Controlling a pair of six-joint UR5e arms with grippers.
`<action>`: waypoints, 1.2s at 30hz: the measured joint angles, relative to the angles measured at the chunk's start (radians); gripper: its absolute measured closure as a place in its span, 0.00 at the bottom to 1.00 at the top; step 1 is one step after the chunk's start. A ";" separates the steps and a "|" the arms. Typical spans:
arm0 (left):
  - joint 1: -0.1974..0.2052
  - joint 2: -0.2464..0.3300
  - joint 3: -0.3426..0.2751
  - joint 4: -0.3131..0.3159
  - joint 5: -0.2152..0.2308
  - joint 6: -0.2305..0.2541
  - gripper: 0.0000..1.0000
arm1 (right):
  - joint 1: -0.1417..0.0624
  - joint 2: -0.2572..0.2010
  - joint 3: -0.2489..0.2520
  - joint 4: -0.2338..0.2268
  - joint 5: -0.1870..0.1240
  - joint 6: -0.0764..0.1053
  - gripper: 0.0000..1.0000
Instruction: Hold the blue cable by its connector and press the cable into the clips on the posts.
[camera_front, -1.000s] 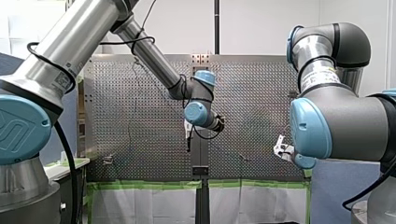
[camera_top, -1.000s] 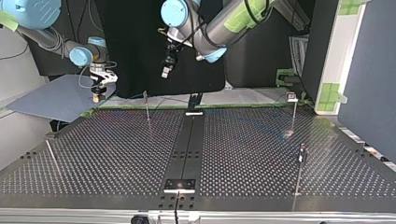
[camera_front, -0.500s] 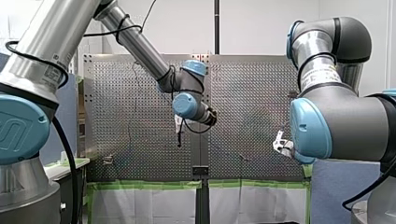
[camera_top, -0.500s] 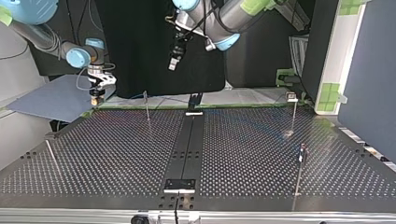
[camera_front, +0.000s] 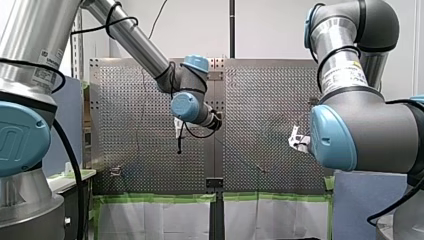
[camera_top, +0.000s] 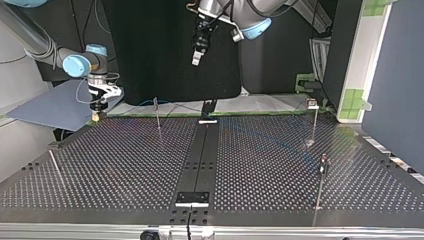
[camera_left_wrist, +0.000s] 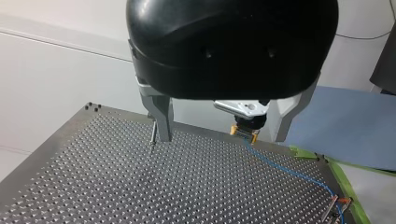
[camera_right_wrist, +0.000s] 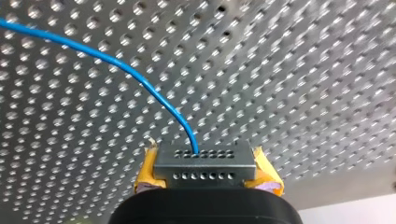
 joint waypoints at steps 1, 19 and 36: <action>-0.001 0.009 -0.009 0.000 -0.002 -0.001 0.01 | 0.003 -0.007 0.000 0.006 0.002 -0.006 1.00; 0.002 0.082 -0.082 0.003 -0.005 -0.004 0.01 | 0.034 -0.089 0.001 0.030 0.013 -0.087 1.00; 0.002 0.082 -0.082 0.003 -0.005 -0.004 0.01 | 0.034 -0.090 0.000 0.030 0.013 -0.087 1.00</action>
